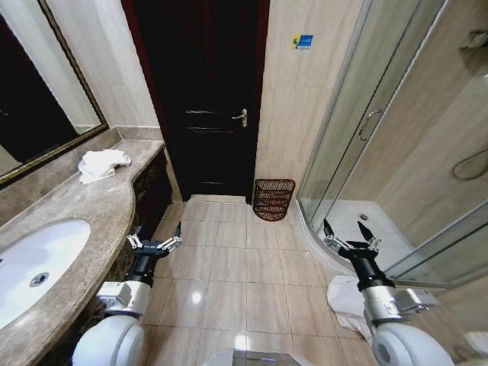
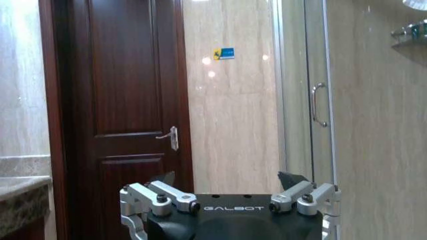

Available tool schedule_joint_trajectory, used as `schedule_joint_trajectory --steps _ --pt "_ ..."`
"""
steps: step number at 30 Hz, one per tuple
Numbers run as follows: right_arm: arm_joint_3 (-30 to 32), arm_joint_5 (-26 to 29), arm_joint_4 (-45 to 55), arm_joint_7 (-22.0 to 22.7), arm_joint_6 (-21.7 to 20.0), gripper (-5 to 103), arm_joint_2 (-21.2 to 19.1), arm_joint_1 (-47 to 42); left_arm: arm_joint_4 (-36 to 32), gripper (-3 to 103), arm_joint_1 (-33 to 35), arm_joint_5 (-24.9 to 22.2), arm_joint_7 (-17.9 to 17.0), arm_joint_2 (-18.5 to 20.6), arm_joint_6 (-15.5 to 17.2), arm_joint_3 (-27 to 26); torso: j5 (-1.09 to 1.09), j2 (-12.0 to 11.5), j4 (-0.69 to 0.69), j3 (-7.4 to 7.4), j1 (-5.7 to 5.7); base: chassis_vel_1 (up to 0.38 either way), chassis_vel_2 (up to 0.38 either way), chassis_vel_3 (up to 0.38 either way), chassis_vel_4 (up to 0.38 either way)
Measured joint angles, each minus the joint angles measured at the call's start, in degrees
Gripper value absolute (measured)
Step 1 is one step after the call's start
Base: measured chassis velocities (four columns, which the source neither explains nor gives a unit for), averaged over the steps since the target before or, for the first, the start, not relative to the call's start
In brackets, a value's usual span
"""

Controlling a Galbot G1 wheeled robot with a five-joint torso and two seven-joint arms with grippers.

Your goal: Discard the used towel into the hamper.

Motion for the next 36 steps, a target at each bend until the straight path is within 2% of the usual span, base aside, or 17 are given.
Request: schedule_joint_trajectory --steps 5,8,14,17,19,22,23,27,28,29,32,36 --pt "0.4 -1.1 -1.8 0.2 -0.9 100 -0.7 3.1 -0.9 100 -1.1 1.2 -0.3 0.0 0.6 0.9 0.00 0.0 0.03 0.00 0.00 0.000 0.000 0.000 0.000" --pt "0.2 -1.5 -2.5 -0.1 -0.9 100 1.0 1.6 0.9 100 -2.4 1.9 -0.3 1.1 0.4 0.7 0.01 0.0 -0.02 0.00 0.00 0.000 0.000 0.000 0.000" --pt "-0.7 -3.3 -3.2 -0.9 0.4 100 2.8 1.3 2.9 100 -4.0 2.3 -0.3 0.1 -0.1 0.6 -0.01 0.0 0.00 0.00 0.00 0.000 0.000 0.000 0.000" --pt "-1.3 -4.4 -3.4 -2.0 0.6 100 3.3 1.4 2.8 100 -3.8 1.6 -0.4 -0.2 0.0 0.3 0.00 0.0 0.02 0.00 0.00 0.000 0.000 0.000 0.000" --pt "-1.3 -5.3 -3.0 -4.4 0.6 100 4.9 1.2 2.3 100 -2.5 -1.3 -0.6 0.1 -0.7 -0.6 0.01 0.0 0.01 0.00 0.00 0.000 0.000 0.000 0.000" --pt "-1.2 -5.3 -2.9 -5.0 0.6 100 5.2 1.1 2.2 100 -2.2 -1.8 -0.6 0.2 -0.7 -0.6 0.01 0.0 0.01 0.00 0.00 0.000 0.000 0.000 0.000" --pt "-0.6 -5.0 -2.2 -7.4 0.4 100 6.4 0.6 1.7 100 -0.7 -4.3 -0.7 0.9 -0.7 -1.1 0.01 0.0 0.02 0.00 0.00 0.000 0.000 0.000 0.000" --pt "0.5 -4.8 -1.8 -9.1 0.7 100 7.3 0.5 2.9 100 -0.4 -3.4 0.1 0.5 -2.7 -1.3 0.00 0.0 0.01 0.00 0.00 0.000 0.000 0.000 0.000" --pt "0.5 -4.7 -1.8 -9.1 0.7 100 7.3 0.7 3.5 103 -0.5 -2.4 0.2 0.1 -3.3 -1.1 0.00 0.0 0.00 0.00 0.00 0.000 0.000 0.000 0.000" --pt "0.4 -5.1 -1.7 -9.1 0.7 100 7.1 0.9 4.6 101 -0.7 -0.5 0.3 -0.5 -4.8 -0.8 0.00 0.0 0.01 0.00 0.00 0.000 0.000 0.000 0.000" --pt "-0.3 -6.5 -1.3 -9.1 0.8 100 7.3 0.9 5.7 100 -0.7 0.9 0.3 -1.1 -6.0 -0.3 0.00 0.0 0.01 0.00 0.00 0.000 0.000 0.000 0.000" --pt "-1.2 -8.5 -1.1 -8.9 1.3 100 8.7 0.8 5.5 100 0.1 0.3 0.2 -0.5 -6.3 -0.4 0.00 0.0 0.01 0.00 0.00 0.000 0.000 0.000 0.000"
